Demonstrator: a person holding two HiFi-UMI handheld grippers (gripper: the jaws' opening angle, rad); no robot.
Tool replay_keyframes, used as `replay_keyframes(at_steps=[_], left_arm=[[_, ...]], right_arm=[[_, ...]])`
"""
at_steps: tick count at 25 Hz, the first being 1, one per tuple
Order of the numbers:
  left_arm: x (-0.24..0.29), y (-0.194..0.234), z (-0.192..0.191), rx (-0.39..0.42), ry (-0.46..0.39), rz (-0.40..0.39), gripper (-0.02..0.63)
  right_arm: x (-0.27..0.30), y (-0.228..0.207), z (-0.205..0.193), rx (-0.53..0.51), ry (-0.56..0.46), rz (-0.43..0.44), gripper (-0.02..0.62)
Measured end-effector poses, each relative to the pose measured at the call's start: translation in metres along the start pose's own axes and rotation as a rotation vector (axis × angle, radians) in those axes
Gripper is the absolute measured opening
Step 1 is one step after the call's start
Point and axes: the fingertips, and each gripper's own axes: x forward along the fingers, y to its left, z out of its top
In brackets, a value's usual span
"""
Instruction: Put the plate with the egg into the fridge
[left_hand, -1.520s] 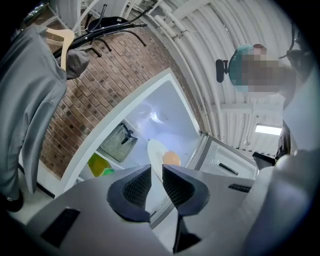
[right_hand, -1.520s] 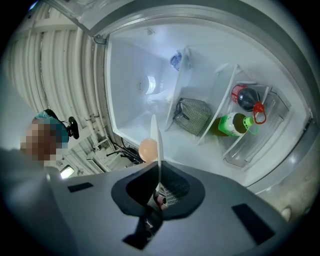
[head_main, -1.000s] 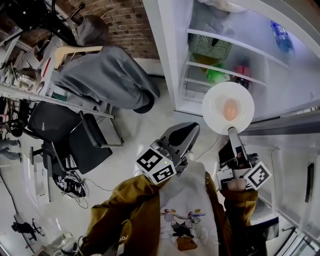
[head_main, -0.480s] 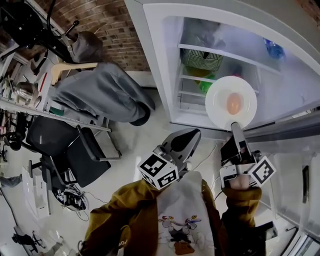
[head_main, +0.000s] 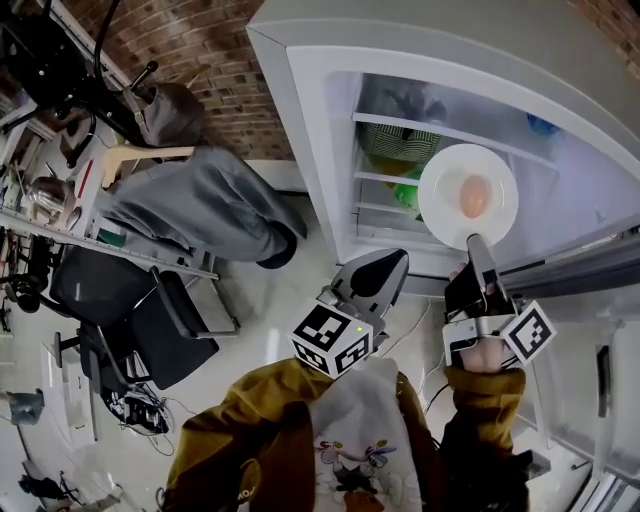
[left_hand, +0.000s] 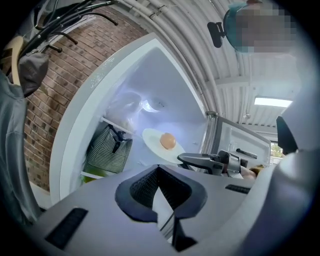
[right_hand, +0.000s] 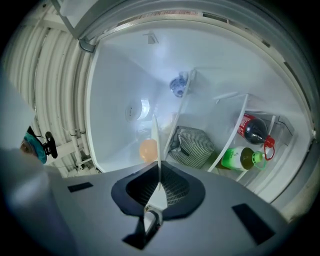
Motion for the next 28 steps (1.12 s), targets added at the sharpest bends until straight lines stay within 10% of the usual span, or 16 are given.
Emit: replay_keyframes(at_steps=[28], left_arm=[[0.102,0.01,0.047,0.062,-0.005,0.025,0.006]], right_arm=[[0.096,-0.004,0.094,0.071,-0.094,-0.125,0.017]])
